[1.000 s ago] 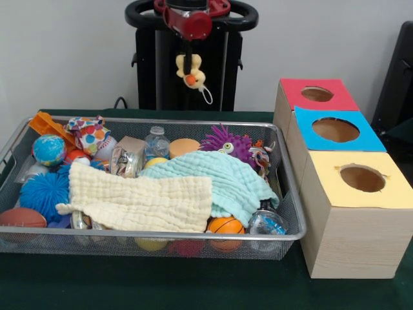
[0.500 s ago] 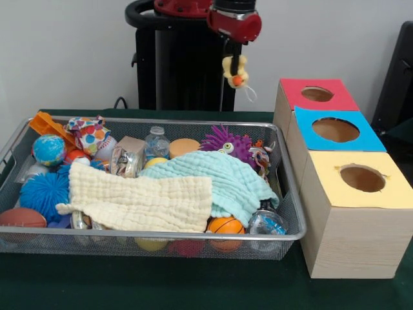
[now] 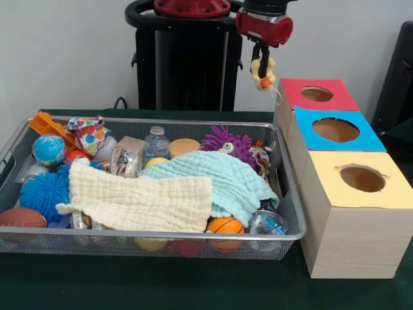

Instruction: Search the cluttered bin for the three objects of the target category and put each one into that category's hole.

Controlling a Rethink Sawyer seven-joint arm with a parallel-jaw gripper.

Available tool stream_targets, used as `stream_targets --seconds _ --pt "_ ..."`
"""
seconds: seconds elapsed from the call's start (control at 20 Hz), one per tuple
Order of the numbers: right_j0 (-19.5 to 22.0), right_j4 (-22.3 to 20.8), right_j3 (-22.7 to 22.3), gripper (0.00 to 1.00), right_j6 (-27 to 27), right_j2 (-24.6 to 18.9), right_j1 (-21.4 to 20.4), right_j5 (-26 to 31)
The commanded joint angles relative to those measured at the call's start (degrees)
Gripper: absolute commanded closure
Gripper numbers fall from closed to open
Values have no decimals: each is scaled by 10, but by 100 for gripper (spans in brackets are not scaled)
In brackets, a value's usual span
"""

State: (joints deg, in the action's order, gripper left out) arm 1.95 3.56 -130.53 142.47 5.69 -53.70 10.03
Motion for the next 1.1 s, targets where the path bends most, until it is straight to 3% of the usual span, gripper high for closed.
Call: stream_targets --seconds 0.05,0.4,0.75,0.8,1.1 --pt "-4 64 96 100 106 15 24 74" --pt "3 90 127 100 102 32 35 105" --pt "25 115 130 100 90 18 34 100" --pt "19 114 134 0 90 22 35 109" --pt "-8 116 120 0 95 16 27 104"
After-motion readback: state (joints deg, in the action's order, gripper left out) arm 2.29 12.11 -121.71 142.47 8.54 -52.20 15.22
